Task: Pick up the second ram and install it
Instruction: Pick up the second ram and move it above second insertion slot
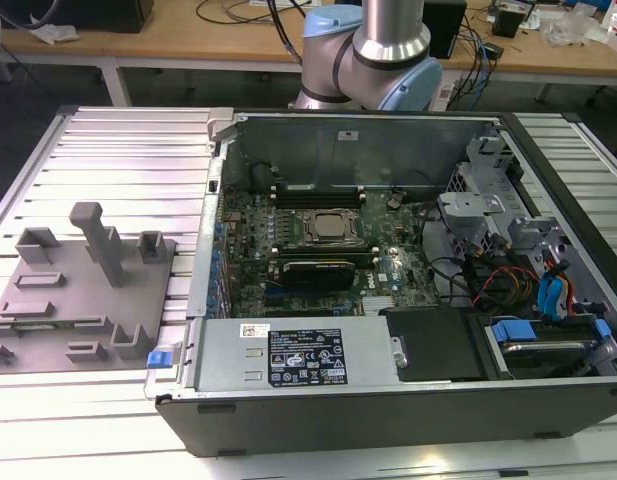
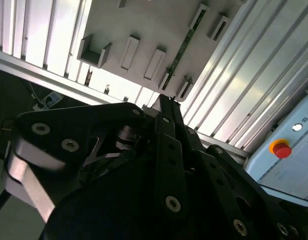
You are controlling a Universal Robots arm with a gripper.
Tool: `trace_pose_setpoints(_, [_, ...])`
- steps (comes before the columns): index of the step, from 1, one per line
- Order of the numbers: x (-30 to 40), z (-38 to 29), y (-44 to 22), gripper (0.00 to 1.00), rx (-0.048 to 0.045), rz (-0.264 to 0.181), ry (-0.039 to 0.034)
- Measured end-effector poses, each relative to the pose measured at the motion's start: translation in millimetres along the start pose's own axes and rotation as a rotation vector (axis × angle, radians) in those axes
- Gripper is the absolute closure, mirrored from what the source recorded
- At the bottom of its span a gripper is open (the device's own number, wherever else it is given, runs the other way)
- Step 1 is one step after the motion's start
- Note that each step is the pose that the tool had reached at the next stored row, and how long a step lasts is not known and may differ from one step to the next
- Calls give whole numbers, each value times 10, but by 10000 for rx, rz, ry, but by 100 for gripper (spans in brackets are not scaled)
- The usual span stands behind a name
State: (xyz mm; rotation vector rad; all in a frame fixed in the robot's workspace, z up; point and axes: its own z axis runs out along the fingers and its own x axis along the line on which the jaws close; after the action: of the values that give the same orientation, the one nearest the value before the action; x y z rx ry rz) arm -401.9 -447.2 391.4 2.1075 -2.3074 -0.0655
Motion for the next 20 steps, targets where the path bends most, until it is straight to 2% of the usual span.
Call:
trace_pose_setpoints(3, [0, 0, 0, 70, 0, 0, 1])
trace_pose_setpoints(7, [0, 6, -1, 70, 1, 0, 3])
trace_pose_setpoints(12, [1, 78, -3, 70, 0, 0, 3])
trace_pose_setpoints(20, [3, 156, -7, 70, 1, 0, 3])
